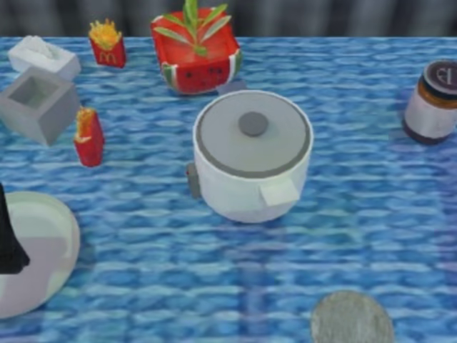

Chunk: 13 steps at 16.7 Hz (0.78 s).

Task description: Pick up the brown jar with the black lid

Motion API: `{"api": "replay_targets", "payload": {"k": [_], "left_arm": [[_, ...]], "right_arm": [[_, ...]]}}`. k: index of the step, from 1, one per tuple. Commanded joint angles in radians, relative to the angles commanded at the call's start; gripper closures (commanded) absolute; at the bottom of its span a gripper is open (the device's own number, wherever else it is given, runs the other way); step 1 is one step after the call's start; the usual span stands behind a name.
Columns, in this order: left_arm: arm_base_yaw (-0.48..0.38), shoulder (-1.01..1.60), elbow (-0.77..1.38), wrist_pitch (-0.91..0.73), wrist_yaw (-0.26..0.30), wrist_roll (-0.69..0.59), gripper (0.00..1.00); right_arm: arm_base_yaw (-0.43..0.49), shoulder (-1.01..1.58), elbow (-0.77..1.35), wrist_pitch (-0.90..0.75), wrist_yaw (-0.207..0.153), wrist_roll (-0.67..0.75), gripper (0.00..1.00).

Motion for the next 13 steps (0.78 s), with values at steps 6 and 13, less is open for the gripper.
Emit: {"api": "replay_targets", "payload": {"k": [6,13], "left_arm": [[0.000,0.000,0.000,0.000,0.000,0.000,0.00],[0.000,0.000,0.000,0.000,0.000,0.000,0.00]], "right_arm": [[0.008,0.553,0.680,-0.281,-0.017,-0.119,0.00],[0.021,1.065,1.243,-0.527,-0.037,-0.223,0.00]]}}
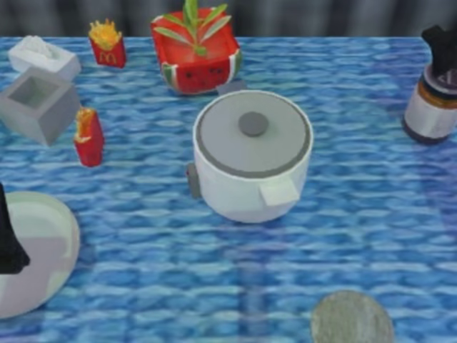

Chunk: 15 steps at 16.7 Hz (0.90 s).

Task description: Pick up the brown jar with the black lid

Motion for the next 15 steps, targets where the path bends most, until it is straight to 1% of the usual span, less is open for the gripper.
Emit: {"api": "replay_targets", "payload": {"k": [4,11,15], "left_arm": [[0.000,0.000,0.000,0.000,0.000,0.000,0.00],[0.000,0.000,0.000,0.000,0.000,0.000,0.00],[0.000,0.000,0.000,0.000,0.000,0.000,0.00]], "right_arm": [[0.005,0.142,0.142,-0.064,-0.007,-0.026,0.00],[0.001,0.160,0.155,-0.069,-0.007,-0.028,0.00],[0.005,0.254,0.273,-0.100,-0.007,-0.029,0.00]]}}
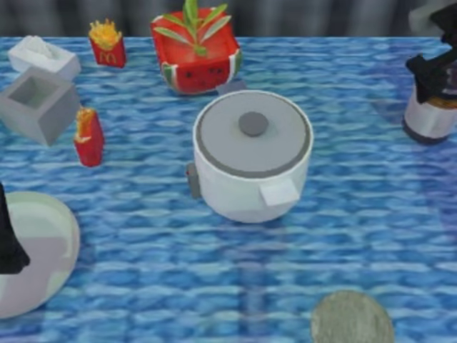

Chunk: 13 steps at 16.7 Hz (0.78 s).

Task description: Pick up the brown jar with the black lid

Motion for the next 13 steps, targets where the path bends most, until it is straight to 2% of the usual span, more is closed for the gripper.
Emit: {"api": "replay_targets", "payload": {"k": [5,10,13], "left_arm": [[0.000,0.000,0.000,0.000,0.000,0.000,0.00],[0.000,0.000,0.000,0.000,0.000,0.000,0.00],[0.000,0.000,0.000,0.000,0.000,0.000,0.00]], "right_arm": [[0.005,0.147,0.204,-0.047,0.003,0.006,0.00],[0.006,0.160,0.219,-0.051,0.003,0.006,0.00],[0.006,0.160,0.219,-0.051,0.003,0.006,0.23]]}}
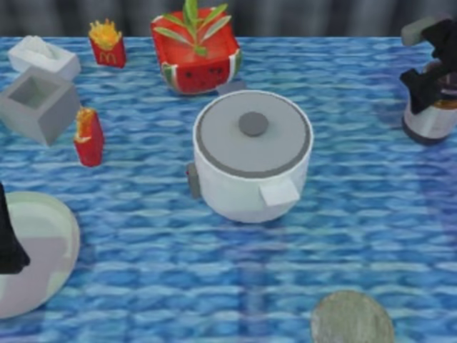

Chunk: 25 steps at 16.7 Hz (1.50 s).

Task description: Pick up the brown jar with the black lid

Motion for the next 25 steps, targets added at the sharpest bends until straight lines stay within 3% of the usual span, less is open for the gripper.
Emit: {"api": "replay_targets", "payload": {"k": [10,20,25], "left_arm": [[0.000,0.000,0.000,0.000,0.000,0.000,0.00],[0.000,0.000,0.000,0.000,0.000,0.000,0.00],[0.000,0.000,0.000,0.000,0.000,0.000,0.00]], "right_arm": [[0.000,0.000,0.000,0.000,0.000,0.000,0.98],[-0.004,-0.002,-0.002,0.001,0.000,0.002,1.00],[0.000,-0.141,-0.161,0.064,-0.002,0.001,1.00]]}}
